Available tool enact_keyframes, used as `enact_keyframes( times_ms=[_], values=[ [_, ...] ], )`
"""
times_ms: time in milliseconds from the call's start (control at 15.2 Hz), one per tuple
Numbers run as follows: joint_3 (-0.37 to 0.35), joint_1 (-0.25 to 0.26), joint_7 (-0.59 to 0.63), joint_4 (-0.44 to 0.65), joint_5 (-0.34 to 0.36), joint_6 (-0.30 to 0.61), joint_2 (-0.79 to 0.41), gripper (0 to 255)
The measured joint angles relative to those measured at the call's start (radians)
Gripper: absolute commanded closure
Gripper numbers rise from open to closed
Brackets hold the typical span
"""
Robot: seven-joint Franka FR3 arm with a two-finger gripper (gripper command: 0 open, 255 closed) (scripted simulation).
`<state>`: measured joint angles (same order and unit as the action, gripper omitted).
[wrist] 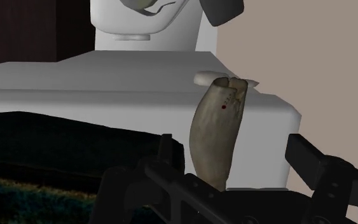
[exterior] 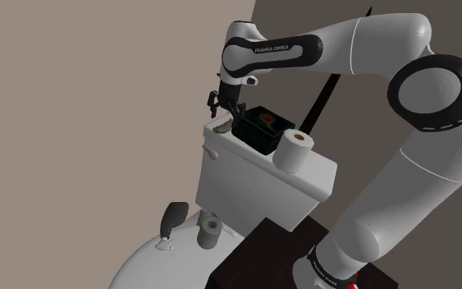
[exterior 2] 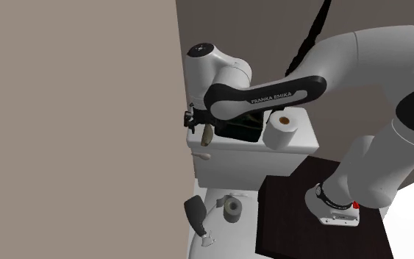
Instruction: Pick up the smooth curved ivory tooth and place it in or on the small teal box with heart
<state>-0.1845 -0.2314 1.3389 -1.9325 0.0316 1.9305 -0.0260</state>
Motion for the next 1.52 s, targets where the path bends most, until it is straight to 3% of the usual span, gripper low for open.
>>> enact_keyframes(
  times_ms=[66, 132, 924, 990, 1122, 1320, 1518],
  values=[
    [0.000, -0.001, -0.002, 0.001, -0.001, -0.001, -0.001, 0],
    [-0.001, -0.001, -0.003, 0.002, -0.001, -0.002, -0.001, 255],
    [-0.004, -0.001, -0.002, 0.006, -0.004, -0.017, -0.012, 255],
    [-0.005, -0.002, -0.003, 0.014, -0.005, -0.030, -0.010, 0],
    [-0.005, -0.002, -0.003, 0.015, -0.005, -0.030, -0.010, 0],
    [-0.024, 0.014, 0.138, -0.120, 0.014, 0.098, 0.105, 0],
    [-0.032, 0.018, 0.184, -0.167, 0.023, 0.161, 0.117, 0]
  ],
)
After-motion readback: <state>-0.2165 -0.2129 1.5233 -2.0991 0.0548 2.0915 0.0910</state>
